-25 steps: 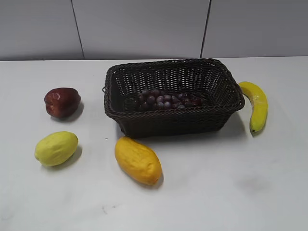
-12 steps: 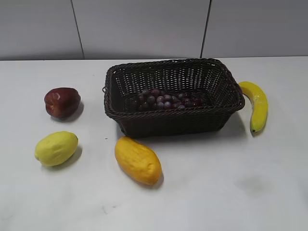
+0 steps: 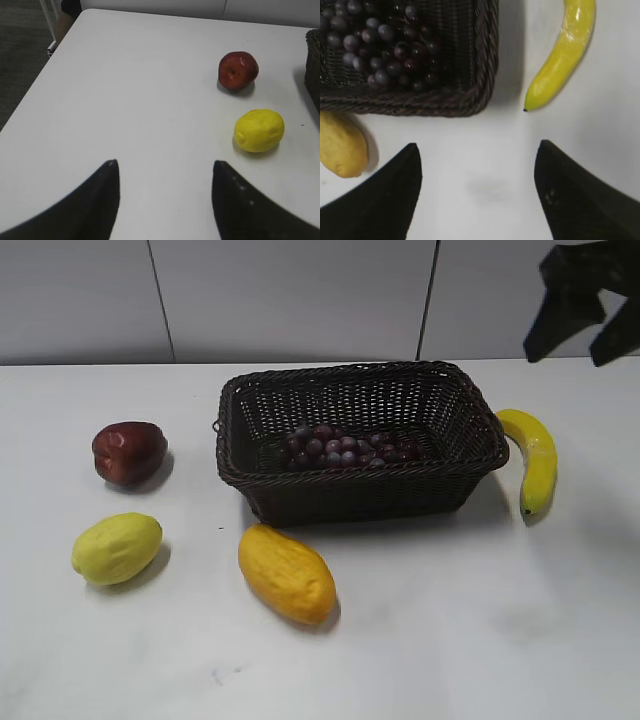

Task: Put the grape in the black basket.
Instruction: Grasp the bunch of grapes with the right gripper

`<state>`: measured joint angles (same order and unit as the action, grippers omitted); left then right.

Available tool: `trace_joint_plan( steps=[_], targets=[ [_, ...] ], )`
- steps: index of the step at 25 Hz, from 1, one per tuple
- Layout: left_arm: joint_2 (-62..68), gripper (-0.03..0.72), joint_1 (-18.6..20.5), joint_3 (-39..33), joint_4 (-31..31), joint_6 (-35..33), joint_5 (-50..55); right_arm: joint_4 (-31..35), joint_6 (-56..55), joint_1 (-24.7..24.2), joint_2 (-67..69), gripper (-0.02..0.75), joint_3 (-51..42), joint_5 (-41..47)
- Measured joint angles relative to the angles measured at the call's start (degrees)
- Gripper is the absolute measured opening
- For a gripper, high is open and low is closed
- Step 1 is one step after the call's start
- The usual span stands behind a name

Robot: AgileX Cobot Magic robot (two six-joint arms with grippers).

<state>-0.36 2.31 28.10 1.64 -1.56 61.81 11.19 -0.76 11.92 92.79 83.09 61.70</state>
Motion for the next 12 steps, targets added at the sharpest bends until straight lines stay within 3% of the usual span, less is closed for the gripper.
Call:
trace_joint_plan(
  steps=[12],
  targets=[
    [0.0, 0.552, 0.0, 0.0, 0.0, 0.0, 0.0, -0.8, -0.1, 13.1, 26.3, 0.533, 22.2, 3.7]
  ],
)
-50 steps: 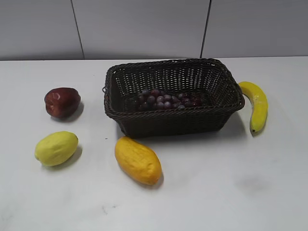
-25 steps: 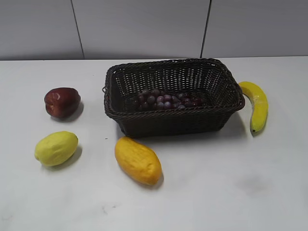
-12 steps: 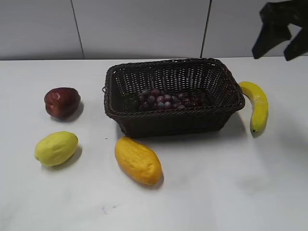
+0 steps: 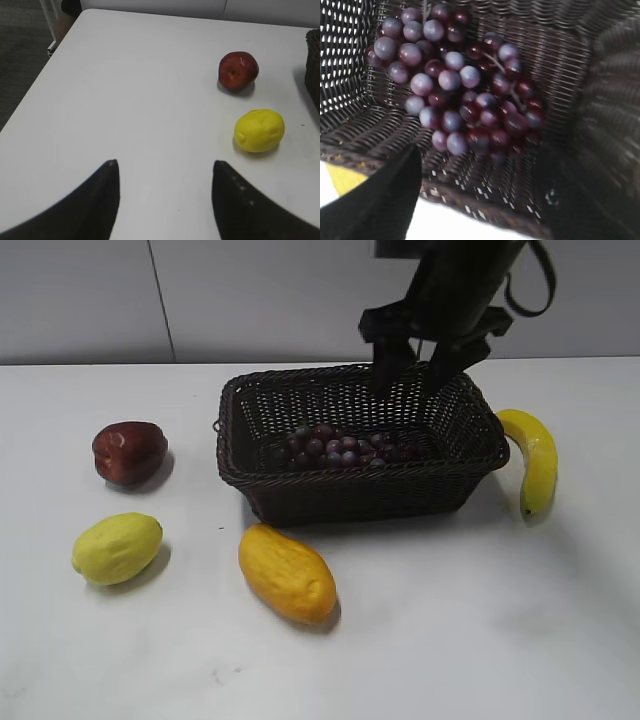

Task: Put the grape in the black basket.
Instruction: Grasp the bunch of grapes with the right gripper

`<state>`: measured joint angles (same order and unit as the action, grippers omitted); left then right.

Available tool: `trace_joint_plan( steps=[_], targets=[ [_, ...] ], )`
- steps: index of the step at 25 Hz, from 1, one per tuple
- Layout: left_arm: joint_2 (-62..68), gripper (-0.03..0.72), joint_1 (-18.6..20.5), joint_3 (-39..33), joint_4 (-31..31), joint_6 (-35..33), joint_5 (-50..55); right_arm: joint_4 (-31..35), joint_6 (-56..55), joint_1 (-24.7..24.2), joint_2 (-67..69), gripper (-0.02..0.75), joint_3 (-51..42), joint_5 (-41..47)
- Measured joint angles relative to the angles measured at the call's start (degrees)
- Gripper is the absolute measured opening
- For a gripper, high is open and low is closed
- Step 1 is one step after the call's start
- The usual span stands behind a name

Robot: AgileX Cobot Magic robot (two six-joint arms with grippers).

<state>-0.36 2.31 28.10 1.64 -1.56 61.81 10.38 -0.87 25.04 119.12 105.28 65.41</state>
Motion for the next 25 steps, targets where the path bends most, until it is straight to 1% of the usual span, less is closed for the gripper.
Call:
trace_joint_plan(
  steps=[6, 12, 14, 15, 17, 20, 21, 22, 23, 25],
  targets=[
    [0.0, 0.552, 0.0, 0.0, 0.0, 0.0, 0.0, -0.9, 0.0, 1.3, 9.2, 0.529, 5.0, 0.0],
    [0.0, 0.552, 0.0, 0.0, 0.0, 0.0, 0.0, -3.1, 0.0, 1.3, 13.8, 0.519, 6.1, 0.2],
    [0.0, 0.552, 0.0, 0.0, 0.0, 0.0, 0.0, -3.1, 0.0, 1.3, 14.2, 0.500, 6.2, 0.2],
    [0.0, 0.552, 0.0, 0.0, 0.0, 0.0, 0.0, -3.1, 0.0, 1.3, 14.2, 0.475, 6.2, 0.2],
    [0.0, 0.552, 0.0, 0.0, 0.0, 0.0, 0.0, -3.0, 0.0, 1.3, 14.2, 0.385, 6.2, 0.2],
    [0.0, 0.552, 0.0, 0.0, 0.0, 0.0, 0.0, -2.9, 0.0, 1.3, 14.3, 0.138, 6.2, 0.2],
    [0.0, 0.552, 0.0, 0.0, 0.0, 0.0, 0.0, -2.9, 0.0, 1.3, 14.3, 0.071, 6.2, 0.2],
    [0.0, 0.552, 0.0, 0.0, 0.0, 0.0, 0.0, -2.9, 0.0, 1.3, 14.3, 0.034, 6.3, 0.2],
    [0.0, 0.552, 0.0, 0.0, 0.0, 0.0, 0.0, -2.9, 0.0, 1.3, 14.3, 0.013, 6.3, 0.2],
    [0.0, 0.552, 0.0, 0.0, 0.0, 0.0, 0.0, -2.9, -0.1, 1.3, 14.1, -0.001, 6.3, 0.2]
  ],
)
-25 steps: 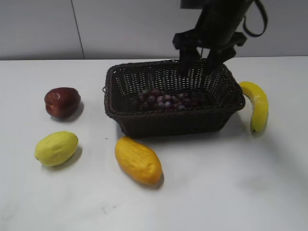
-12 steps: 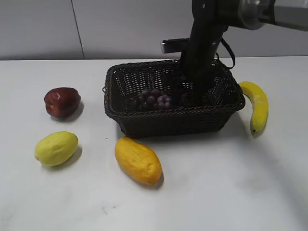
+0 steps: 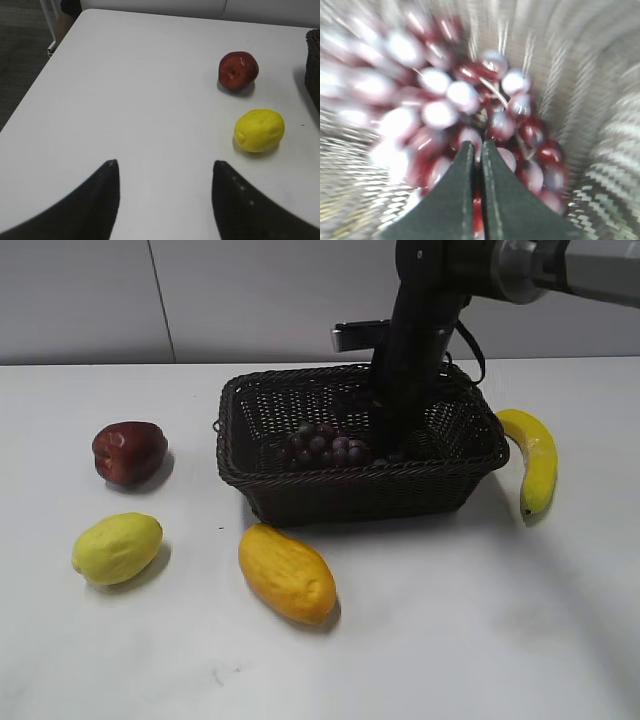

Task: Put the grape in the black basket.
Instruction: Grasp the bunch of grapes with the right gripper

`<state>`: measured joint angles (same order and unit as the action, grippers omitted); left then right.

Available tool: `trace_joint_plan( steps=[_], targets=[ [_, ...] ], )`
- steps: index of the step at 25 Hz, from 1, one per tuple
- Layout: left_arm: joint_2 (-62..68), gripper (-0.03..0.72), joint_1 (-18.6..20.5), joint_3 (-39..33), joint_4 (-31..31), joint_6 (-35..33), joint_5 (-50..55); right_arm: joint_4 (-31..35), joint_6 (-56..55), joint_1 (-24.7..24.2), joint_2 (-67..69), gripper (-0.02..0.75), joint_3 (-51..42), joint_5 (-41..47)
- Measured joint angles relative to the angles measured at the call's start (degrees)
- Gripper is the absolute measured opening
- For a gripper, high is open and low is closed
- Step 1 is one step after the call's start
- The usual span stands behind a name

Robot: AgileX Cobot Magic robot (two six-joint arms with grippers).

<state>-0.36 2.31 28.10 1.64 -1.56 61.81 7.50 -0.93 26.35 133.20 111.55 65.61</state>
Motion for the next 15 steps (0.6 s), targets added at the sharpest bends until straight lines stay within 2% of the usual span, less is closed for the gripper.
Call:
trace_joint_plan(
  steps=[9, 11, 13, 15],
  targets=[
    [0.0, 0.552, 0.0, 0.0, 0.0, 0.0, 0.0, 0.7, 0.5, 0.0, -5.4, 0.004, 5.3, 1.2],
    [0.0, 0.552, 0.0, 0.0, 0.0, 0.0, 0.0, 2.2, 1.3, 0.0, -5.6, 0.076, 6.9, 1.7],
    [0.0, 0.552, 0.0, 0.0, 0.0, 0.0, 0.0, 3.3, 1.6, 0.0, -5.7, 0.202, 7.5, 1.7],
    [0.0, 0.552, 0.0, 0.0, 0.0, 0.0, 0.0, 3.6, 1.7, 0.0, -5.7, 0.363, 7.5, 1.9]
  ],
)
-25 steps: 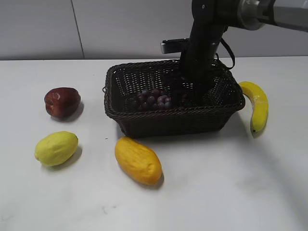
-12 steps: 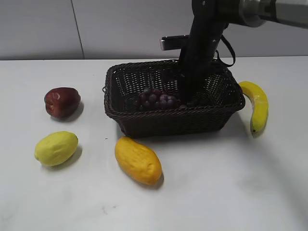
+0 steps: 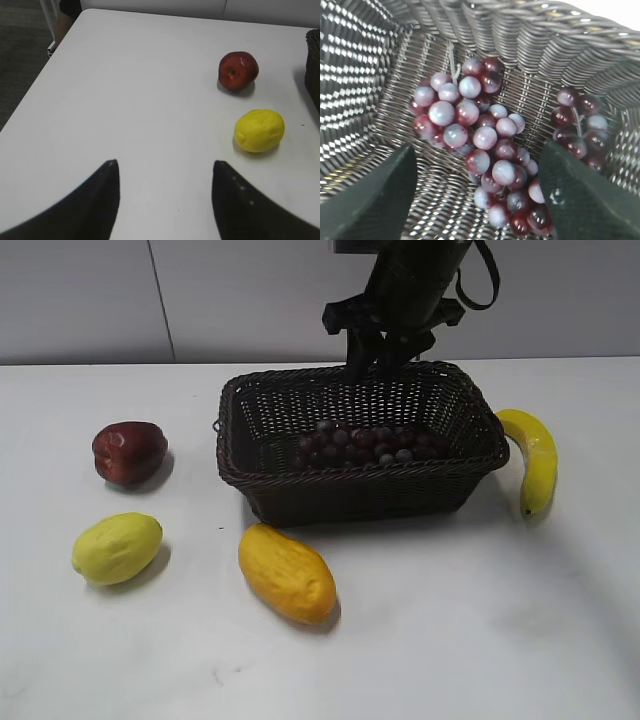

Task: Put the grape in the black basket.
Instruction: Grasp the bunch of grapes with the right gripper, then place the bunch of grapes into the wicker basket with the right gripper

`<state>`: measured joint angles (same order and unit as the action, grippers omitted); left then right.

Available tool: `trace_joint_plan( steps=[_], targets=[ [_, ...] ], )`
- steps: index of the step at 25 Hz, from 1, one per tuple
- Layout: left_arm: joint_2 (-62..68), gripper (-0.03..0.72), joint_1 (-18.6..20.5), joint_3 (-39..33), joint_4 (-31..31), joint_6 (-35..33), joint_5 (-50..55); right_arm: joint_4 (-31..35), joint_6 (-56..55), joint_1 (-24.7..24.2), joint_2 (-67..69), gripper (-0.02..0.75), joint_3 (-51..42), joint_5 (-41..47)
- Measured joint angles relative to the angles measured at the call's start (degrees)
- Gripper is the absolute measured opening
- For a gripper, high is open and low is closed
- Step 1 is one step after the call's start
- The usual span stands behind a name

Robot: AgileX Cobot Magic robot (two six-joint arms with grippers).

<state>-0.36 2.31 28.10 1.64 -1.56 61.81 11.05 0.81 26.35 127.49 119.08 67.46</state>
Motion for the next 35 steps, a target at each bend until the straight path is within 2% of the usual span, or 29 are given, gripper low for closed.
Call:
trace_joint_plan(
  steps=[2, 4, 12, 17, 19, 20, 22, 24, 25, 35],
  targets=[
    [0.0, 0.552, 0.0, 0.0, 0.0, 0.0, 0.0, 0.1, 0.4, 0.0, 0.0, 0.482, 0.0, 0.0],
    [0.0, 0.552, 0.0, 0.0, 0.0, 0.0, 0.0, 0.1, 1.1, 0.0, 0.1, 0.549, 0.0, 0.0],
    [0.0, 0.552, 0.0, 0.0, 0.0, 0.0, 0.0, -0.5, 3.8, 1.8, 5.6, 0.582, 0.0, -0.1],
    [0.0, 0.552, 0.0, 0.0, 0.0, 0.0, 0.0, -4.4, 3.0, 3.9, 10.6, 0.583, 0.0, 0.5],
    [0.0, 0.552, 0.0, 0.0, 0.0, 0.0, 0.0, -5.4, 2.3, 4.0, 11.0, 0.553, 0.1, 0.8],
    [0.0, 0.552, 0.0, 0.0, 0.0, 0.0, 0.0, -5.9, 2.0, 4.0, 11.0, 0.508, 0.4, 1.0],
    [0.0, 0.552, 0.0, 0.0, 0.0, 0.0, 0.0, -6.8, 1.7, 4.0, 11.0, 0.361, 1.3, 1.6],
    [0.0, 0.552, 0.0, 0.0, 0.0, 0.0, 0.0, -7.1, 1.4, 4.0, 11.0, 0.162, 2.7, 2.0],
    [0.0, 0.552, 0.0, 0.0, 0.0, 0.0, 0.0, -7.1, 1.3, 4.0, 11.0, 0.130, 3.5, 2.2],
    [0.0, 0.552, 0.0, 0.0, 0.0, 0.0, 0.0, -6.3, 1.2, 4.0, 4.6, 0.130, 8.7, 2.4]
  ],
)
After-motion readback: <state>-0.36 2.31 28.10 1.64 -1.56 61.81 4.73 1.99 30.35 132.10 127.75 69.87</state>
